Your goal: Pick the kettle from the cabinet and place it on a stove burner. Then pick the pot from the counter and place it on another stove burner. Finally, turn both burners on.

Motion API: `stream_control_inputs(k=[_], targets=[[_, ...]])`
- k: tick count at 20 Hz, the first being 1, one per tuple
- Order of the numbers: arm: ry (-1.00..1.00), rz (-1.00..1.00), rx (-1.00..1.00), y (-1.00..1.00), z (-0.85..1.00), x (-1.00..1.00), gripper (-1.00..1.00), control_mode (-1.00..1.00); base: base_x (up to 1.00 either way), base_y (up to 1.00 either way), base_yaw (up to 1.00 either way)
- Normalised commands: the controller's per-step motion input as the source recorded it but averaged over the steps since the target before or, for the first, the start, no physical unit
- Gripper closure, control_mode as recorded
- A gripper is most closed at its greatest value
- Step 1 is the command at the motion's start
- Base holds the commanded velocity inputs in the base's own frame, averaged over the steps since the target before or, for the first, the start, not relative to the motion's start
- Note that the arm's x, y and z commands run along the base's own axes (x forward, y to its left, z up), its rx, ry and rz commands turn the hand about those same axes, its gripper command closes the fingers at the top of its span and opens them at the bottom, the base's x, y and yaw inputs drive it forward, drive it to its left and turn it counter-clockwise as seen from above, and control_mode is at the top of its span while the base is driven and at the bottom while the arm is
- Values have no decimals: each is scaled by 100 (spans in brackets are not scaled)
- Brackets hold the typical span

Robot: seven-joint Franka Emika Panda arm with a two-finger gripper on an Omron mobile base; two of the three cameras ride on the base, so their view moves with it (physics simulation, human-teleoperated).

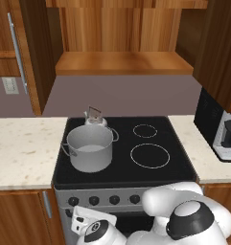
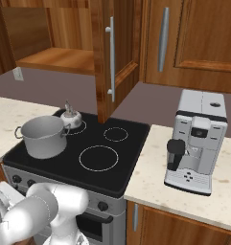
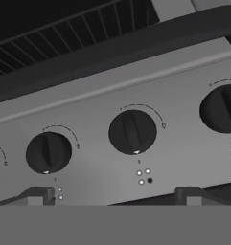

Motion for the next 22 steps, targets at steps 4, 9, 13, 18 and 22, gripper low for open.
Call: stream_control_inputs(k=[4,9,13,18,22], targets=[[0,1,0,-4,0,5,-100,-100,0,0,0],[0,3,0,-2,0,12,-100,-100,0,0,0],[0,4,0,0,0,17,-100,-100,0,0,0],[0,4,0,0,-6,11,-100,-100,0,0,0],[0,2,-2,0,-17,3,-100,-100,0,0,0]])
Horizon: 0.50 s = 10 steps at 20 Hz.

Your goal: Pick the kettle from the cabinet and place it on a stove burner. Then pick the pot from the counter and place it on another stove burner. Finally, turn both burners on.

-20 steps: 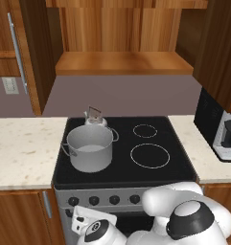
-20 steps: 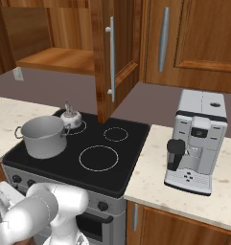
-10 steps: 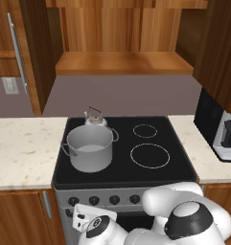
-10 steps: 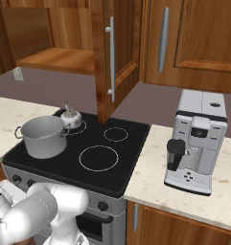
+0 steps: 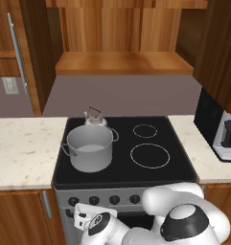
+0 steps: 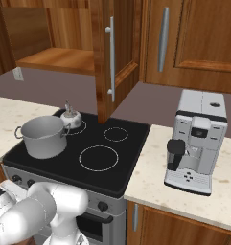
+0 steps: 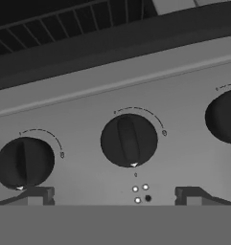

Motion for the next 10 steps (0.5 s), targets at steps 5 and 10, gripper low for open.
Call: stream_control_inputs(k=[5,10], targets=[[0,2,-3,0,-20,5,-100,-100,0,0,0],[0,1,-2,7,-9,8,-100,-100,0,0,0]])
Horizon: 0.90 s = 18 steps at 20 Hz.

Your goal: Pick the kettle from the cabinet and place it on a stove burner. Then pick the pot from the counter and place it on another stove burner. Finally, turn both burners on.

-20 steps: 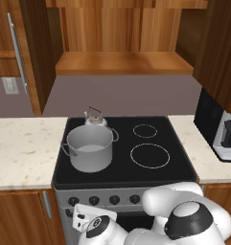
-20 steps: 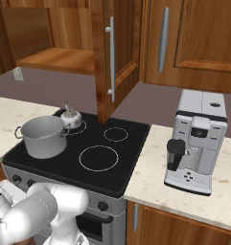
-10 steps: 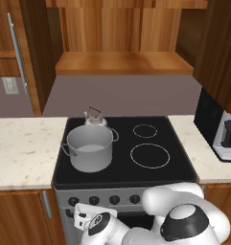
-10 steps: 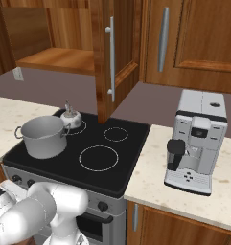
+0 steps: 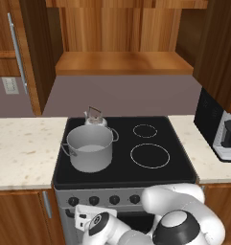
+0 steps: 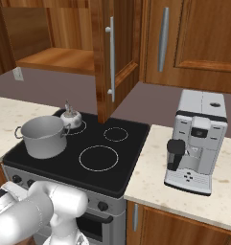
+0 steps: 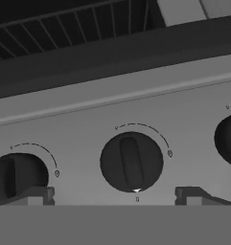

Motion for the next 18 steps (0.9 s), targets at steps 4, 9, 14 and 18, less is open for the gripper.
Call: stream_control_inputs(k=[4,9,14,18], targets=[[0,0,-3,8,-7,4,-100,-100,0,0,0],[0,0,-4,12,-11,3,-100,-100,0,0,0],[-1,0,-1,0,0,0,-100,-100,0,0,0],[0,0,-2,0,0,0,-100,-100,0,0,0]])
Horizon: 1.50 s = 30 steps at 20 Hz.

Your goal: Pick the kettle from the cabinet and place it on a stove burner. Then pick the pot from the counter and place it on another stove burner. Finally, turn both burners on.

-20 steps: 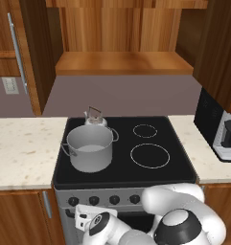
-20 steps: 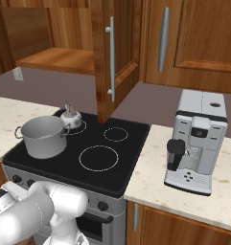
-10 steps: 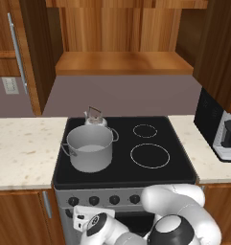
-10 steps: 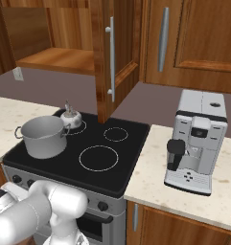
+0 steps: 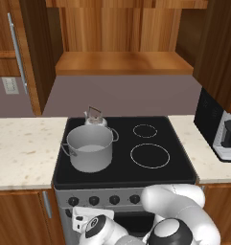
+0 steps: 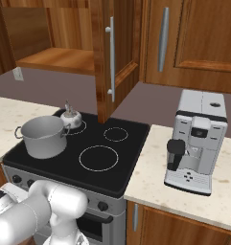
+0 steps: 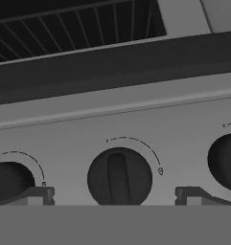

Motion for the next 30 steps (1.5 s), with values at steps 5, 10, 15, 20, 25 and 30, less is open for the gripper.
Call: stream_control_inputs(k=[5,10,15,20,25,30], targets=[[-2,0,-2,0,1,0,-100,-100,0,0,0],[-1,0,-2,0,2,0,-100,-100,0,0,0],[0,0,-2,0,1,0,-100,-100,0,0,0],[0,0,-2,0,0,4,-100,-100,0,0,0],[0,0,-2,0,0,16,-100,-100,0,0,0],[0,0,-1,0,0,11,-100,-100,0,0,0]])
